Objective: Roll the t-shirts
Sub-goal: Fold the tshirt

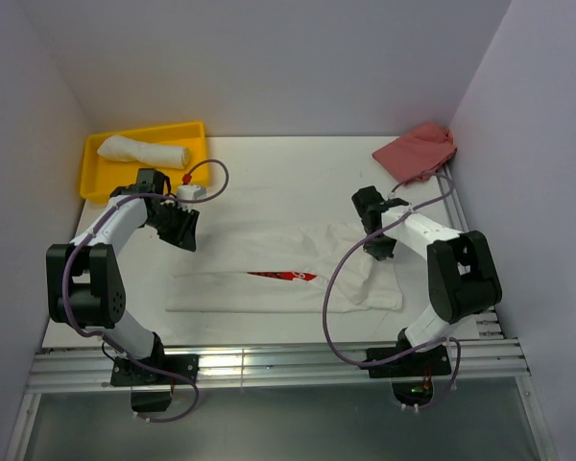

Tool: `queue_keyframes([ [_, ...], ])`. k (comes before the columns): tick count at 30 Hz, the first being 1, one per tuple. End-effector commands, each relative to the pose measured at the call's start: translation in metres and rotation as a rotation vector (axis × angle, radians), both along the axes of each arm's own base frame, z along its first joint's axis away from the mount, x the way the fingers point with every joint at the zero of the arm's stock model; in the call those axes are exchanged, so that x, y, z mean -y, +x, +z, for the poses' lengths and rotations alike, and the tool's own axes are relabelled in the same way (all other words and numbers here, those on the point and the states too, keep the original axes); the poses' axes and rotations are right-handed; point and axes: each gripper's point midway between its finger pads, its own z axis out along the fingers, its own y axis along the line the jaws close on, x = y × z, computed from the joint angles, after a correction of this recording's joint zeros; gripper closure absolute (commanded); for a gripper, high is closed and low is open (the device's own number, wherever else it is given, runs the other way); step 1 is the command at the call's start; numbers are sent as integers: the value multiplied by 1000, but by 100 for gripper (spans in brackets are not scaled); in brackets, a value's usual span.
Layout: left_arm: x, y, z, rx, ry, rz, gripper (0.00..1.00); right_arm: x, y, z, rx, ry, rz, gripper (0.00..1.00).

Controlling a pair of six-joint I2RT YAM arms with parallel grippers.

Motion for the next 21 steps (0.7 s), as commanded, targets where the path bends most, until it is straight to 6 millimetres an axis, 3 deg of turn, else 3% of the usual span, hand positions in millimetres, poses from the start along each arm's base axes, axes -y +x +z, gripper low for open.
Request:
queue_keyframes([
  [1,6,1,5,30,-26,-18,60,8,-5,1,46,16,-31,100],
  [8,6,2,5,30,-26,-18,61,9,-21,-18,11,40,-46,100],
  [11,7,2,5,29,-29,-20,60,11,-21,-15,14,31,-55,86],
  [14,6,2,6,37,-25,-22,58,10,-17,4,70,36,-59,58],
  [16,6,2,7,39,-25,-23,56,8,-17,24,130,54,-59,50],
  [19,7,2,8,37,-33,-22,56,3,-22,45,199,94,-61,50],
  [21,8,3,10,43,-34,-24,55,-8,-31,48,217,139,-44,50],
])
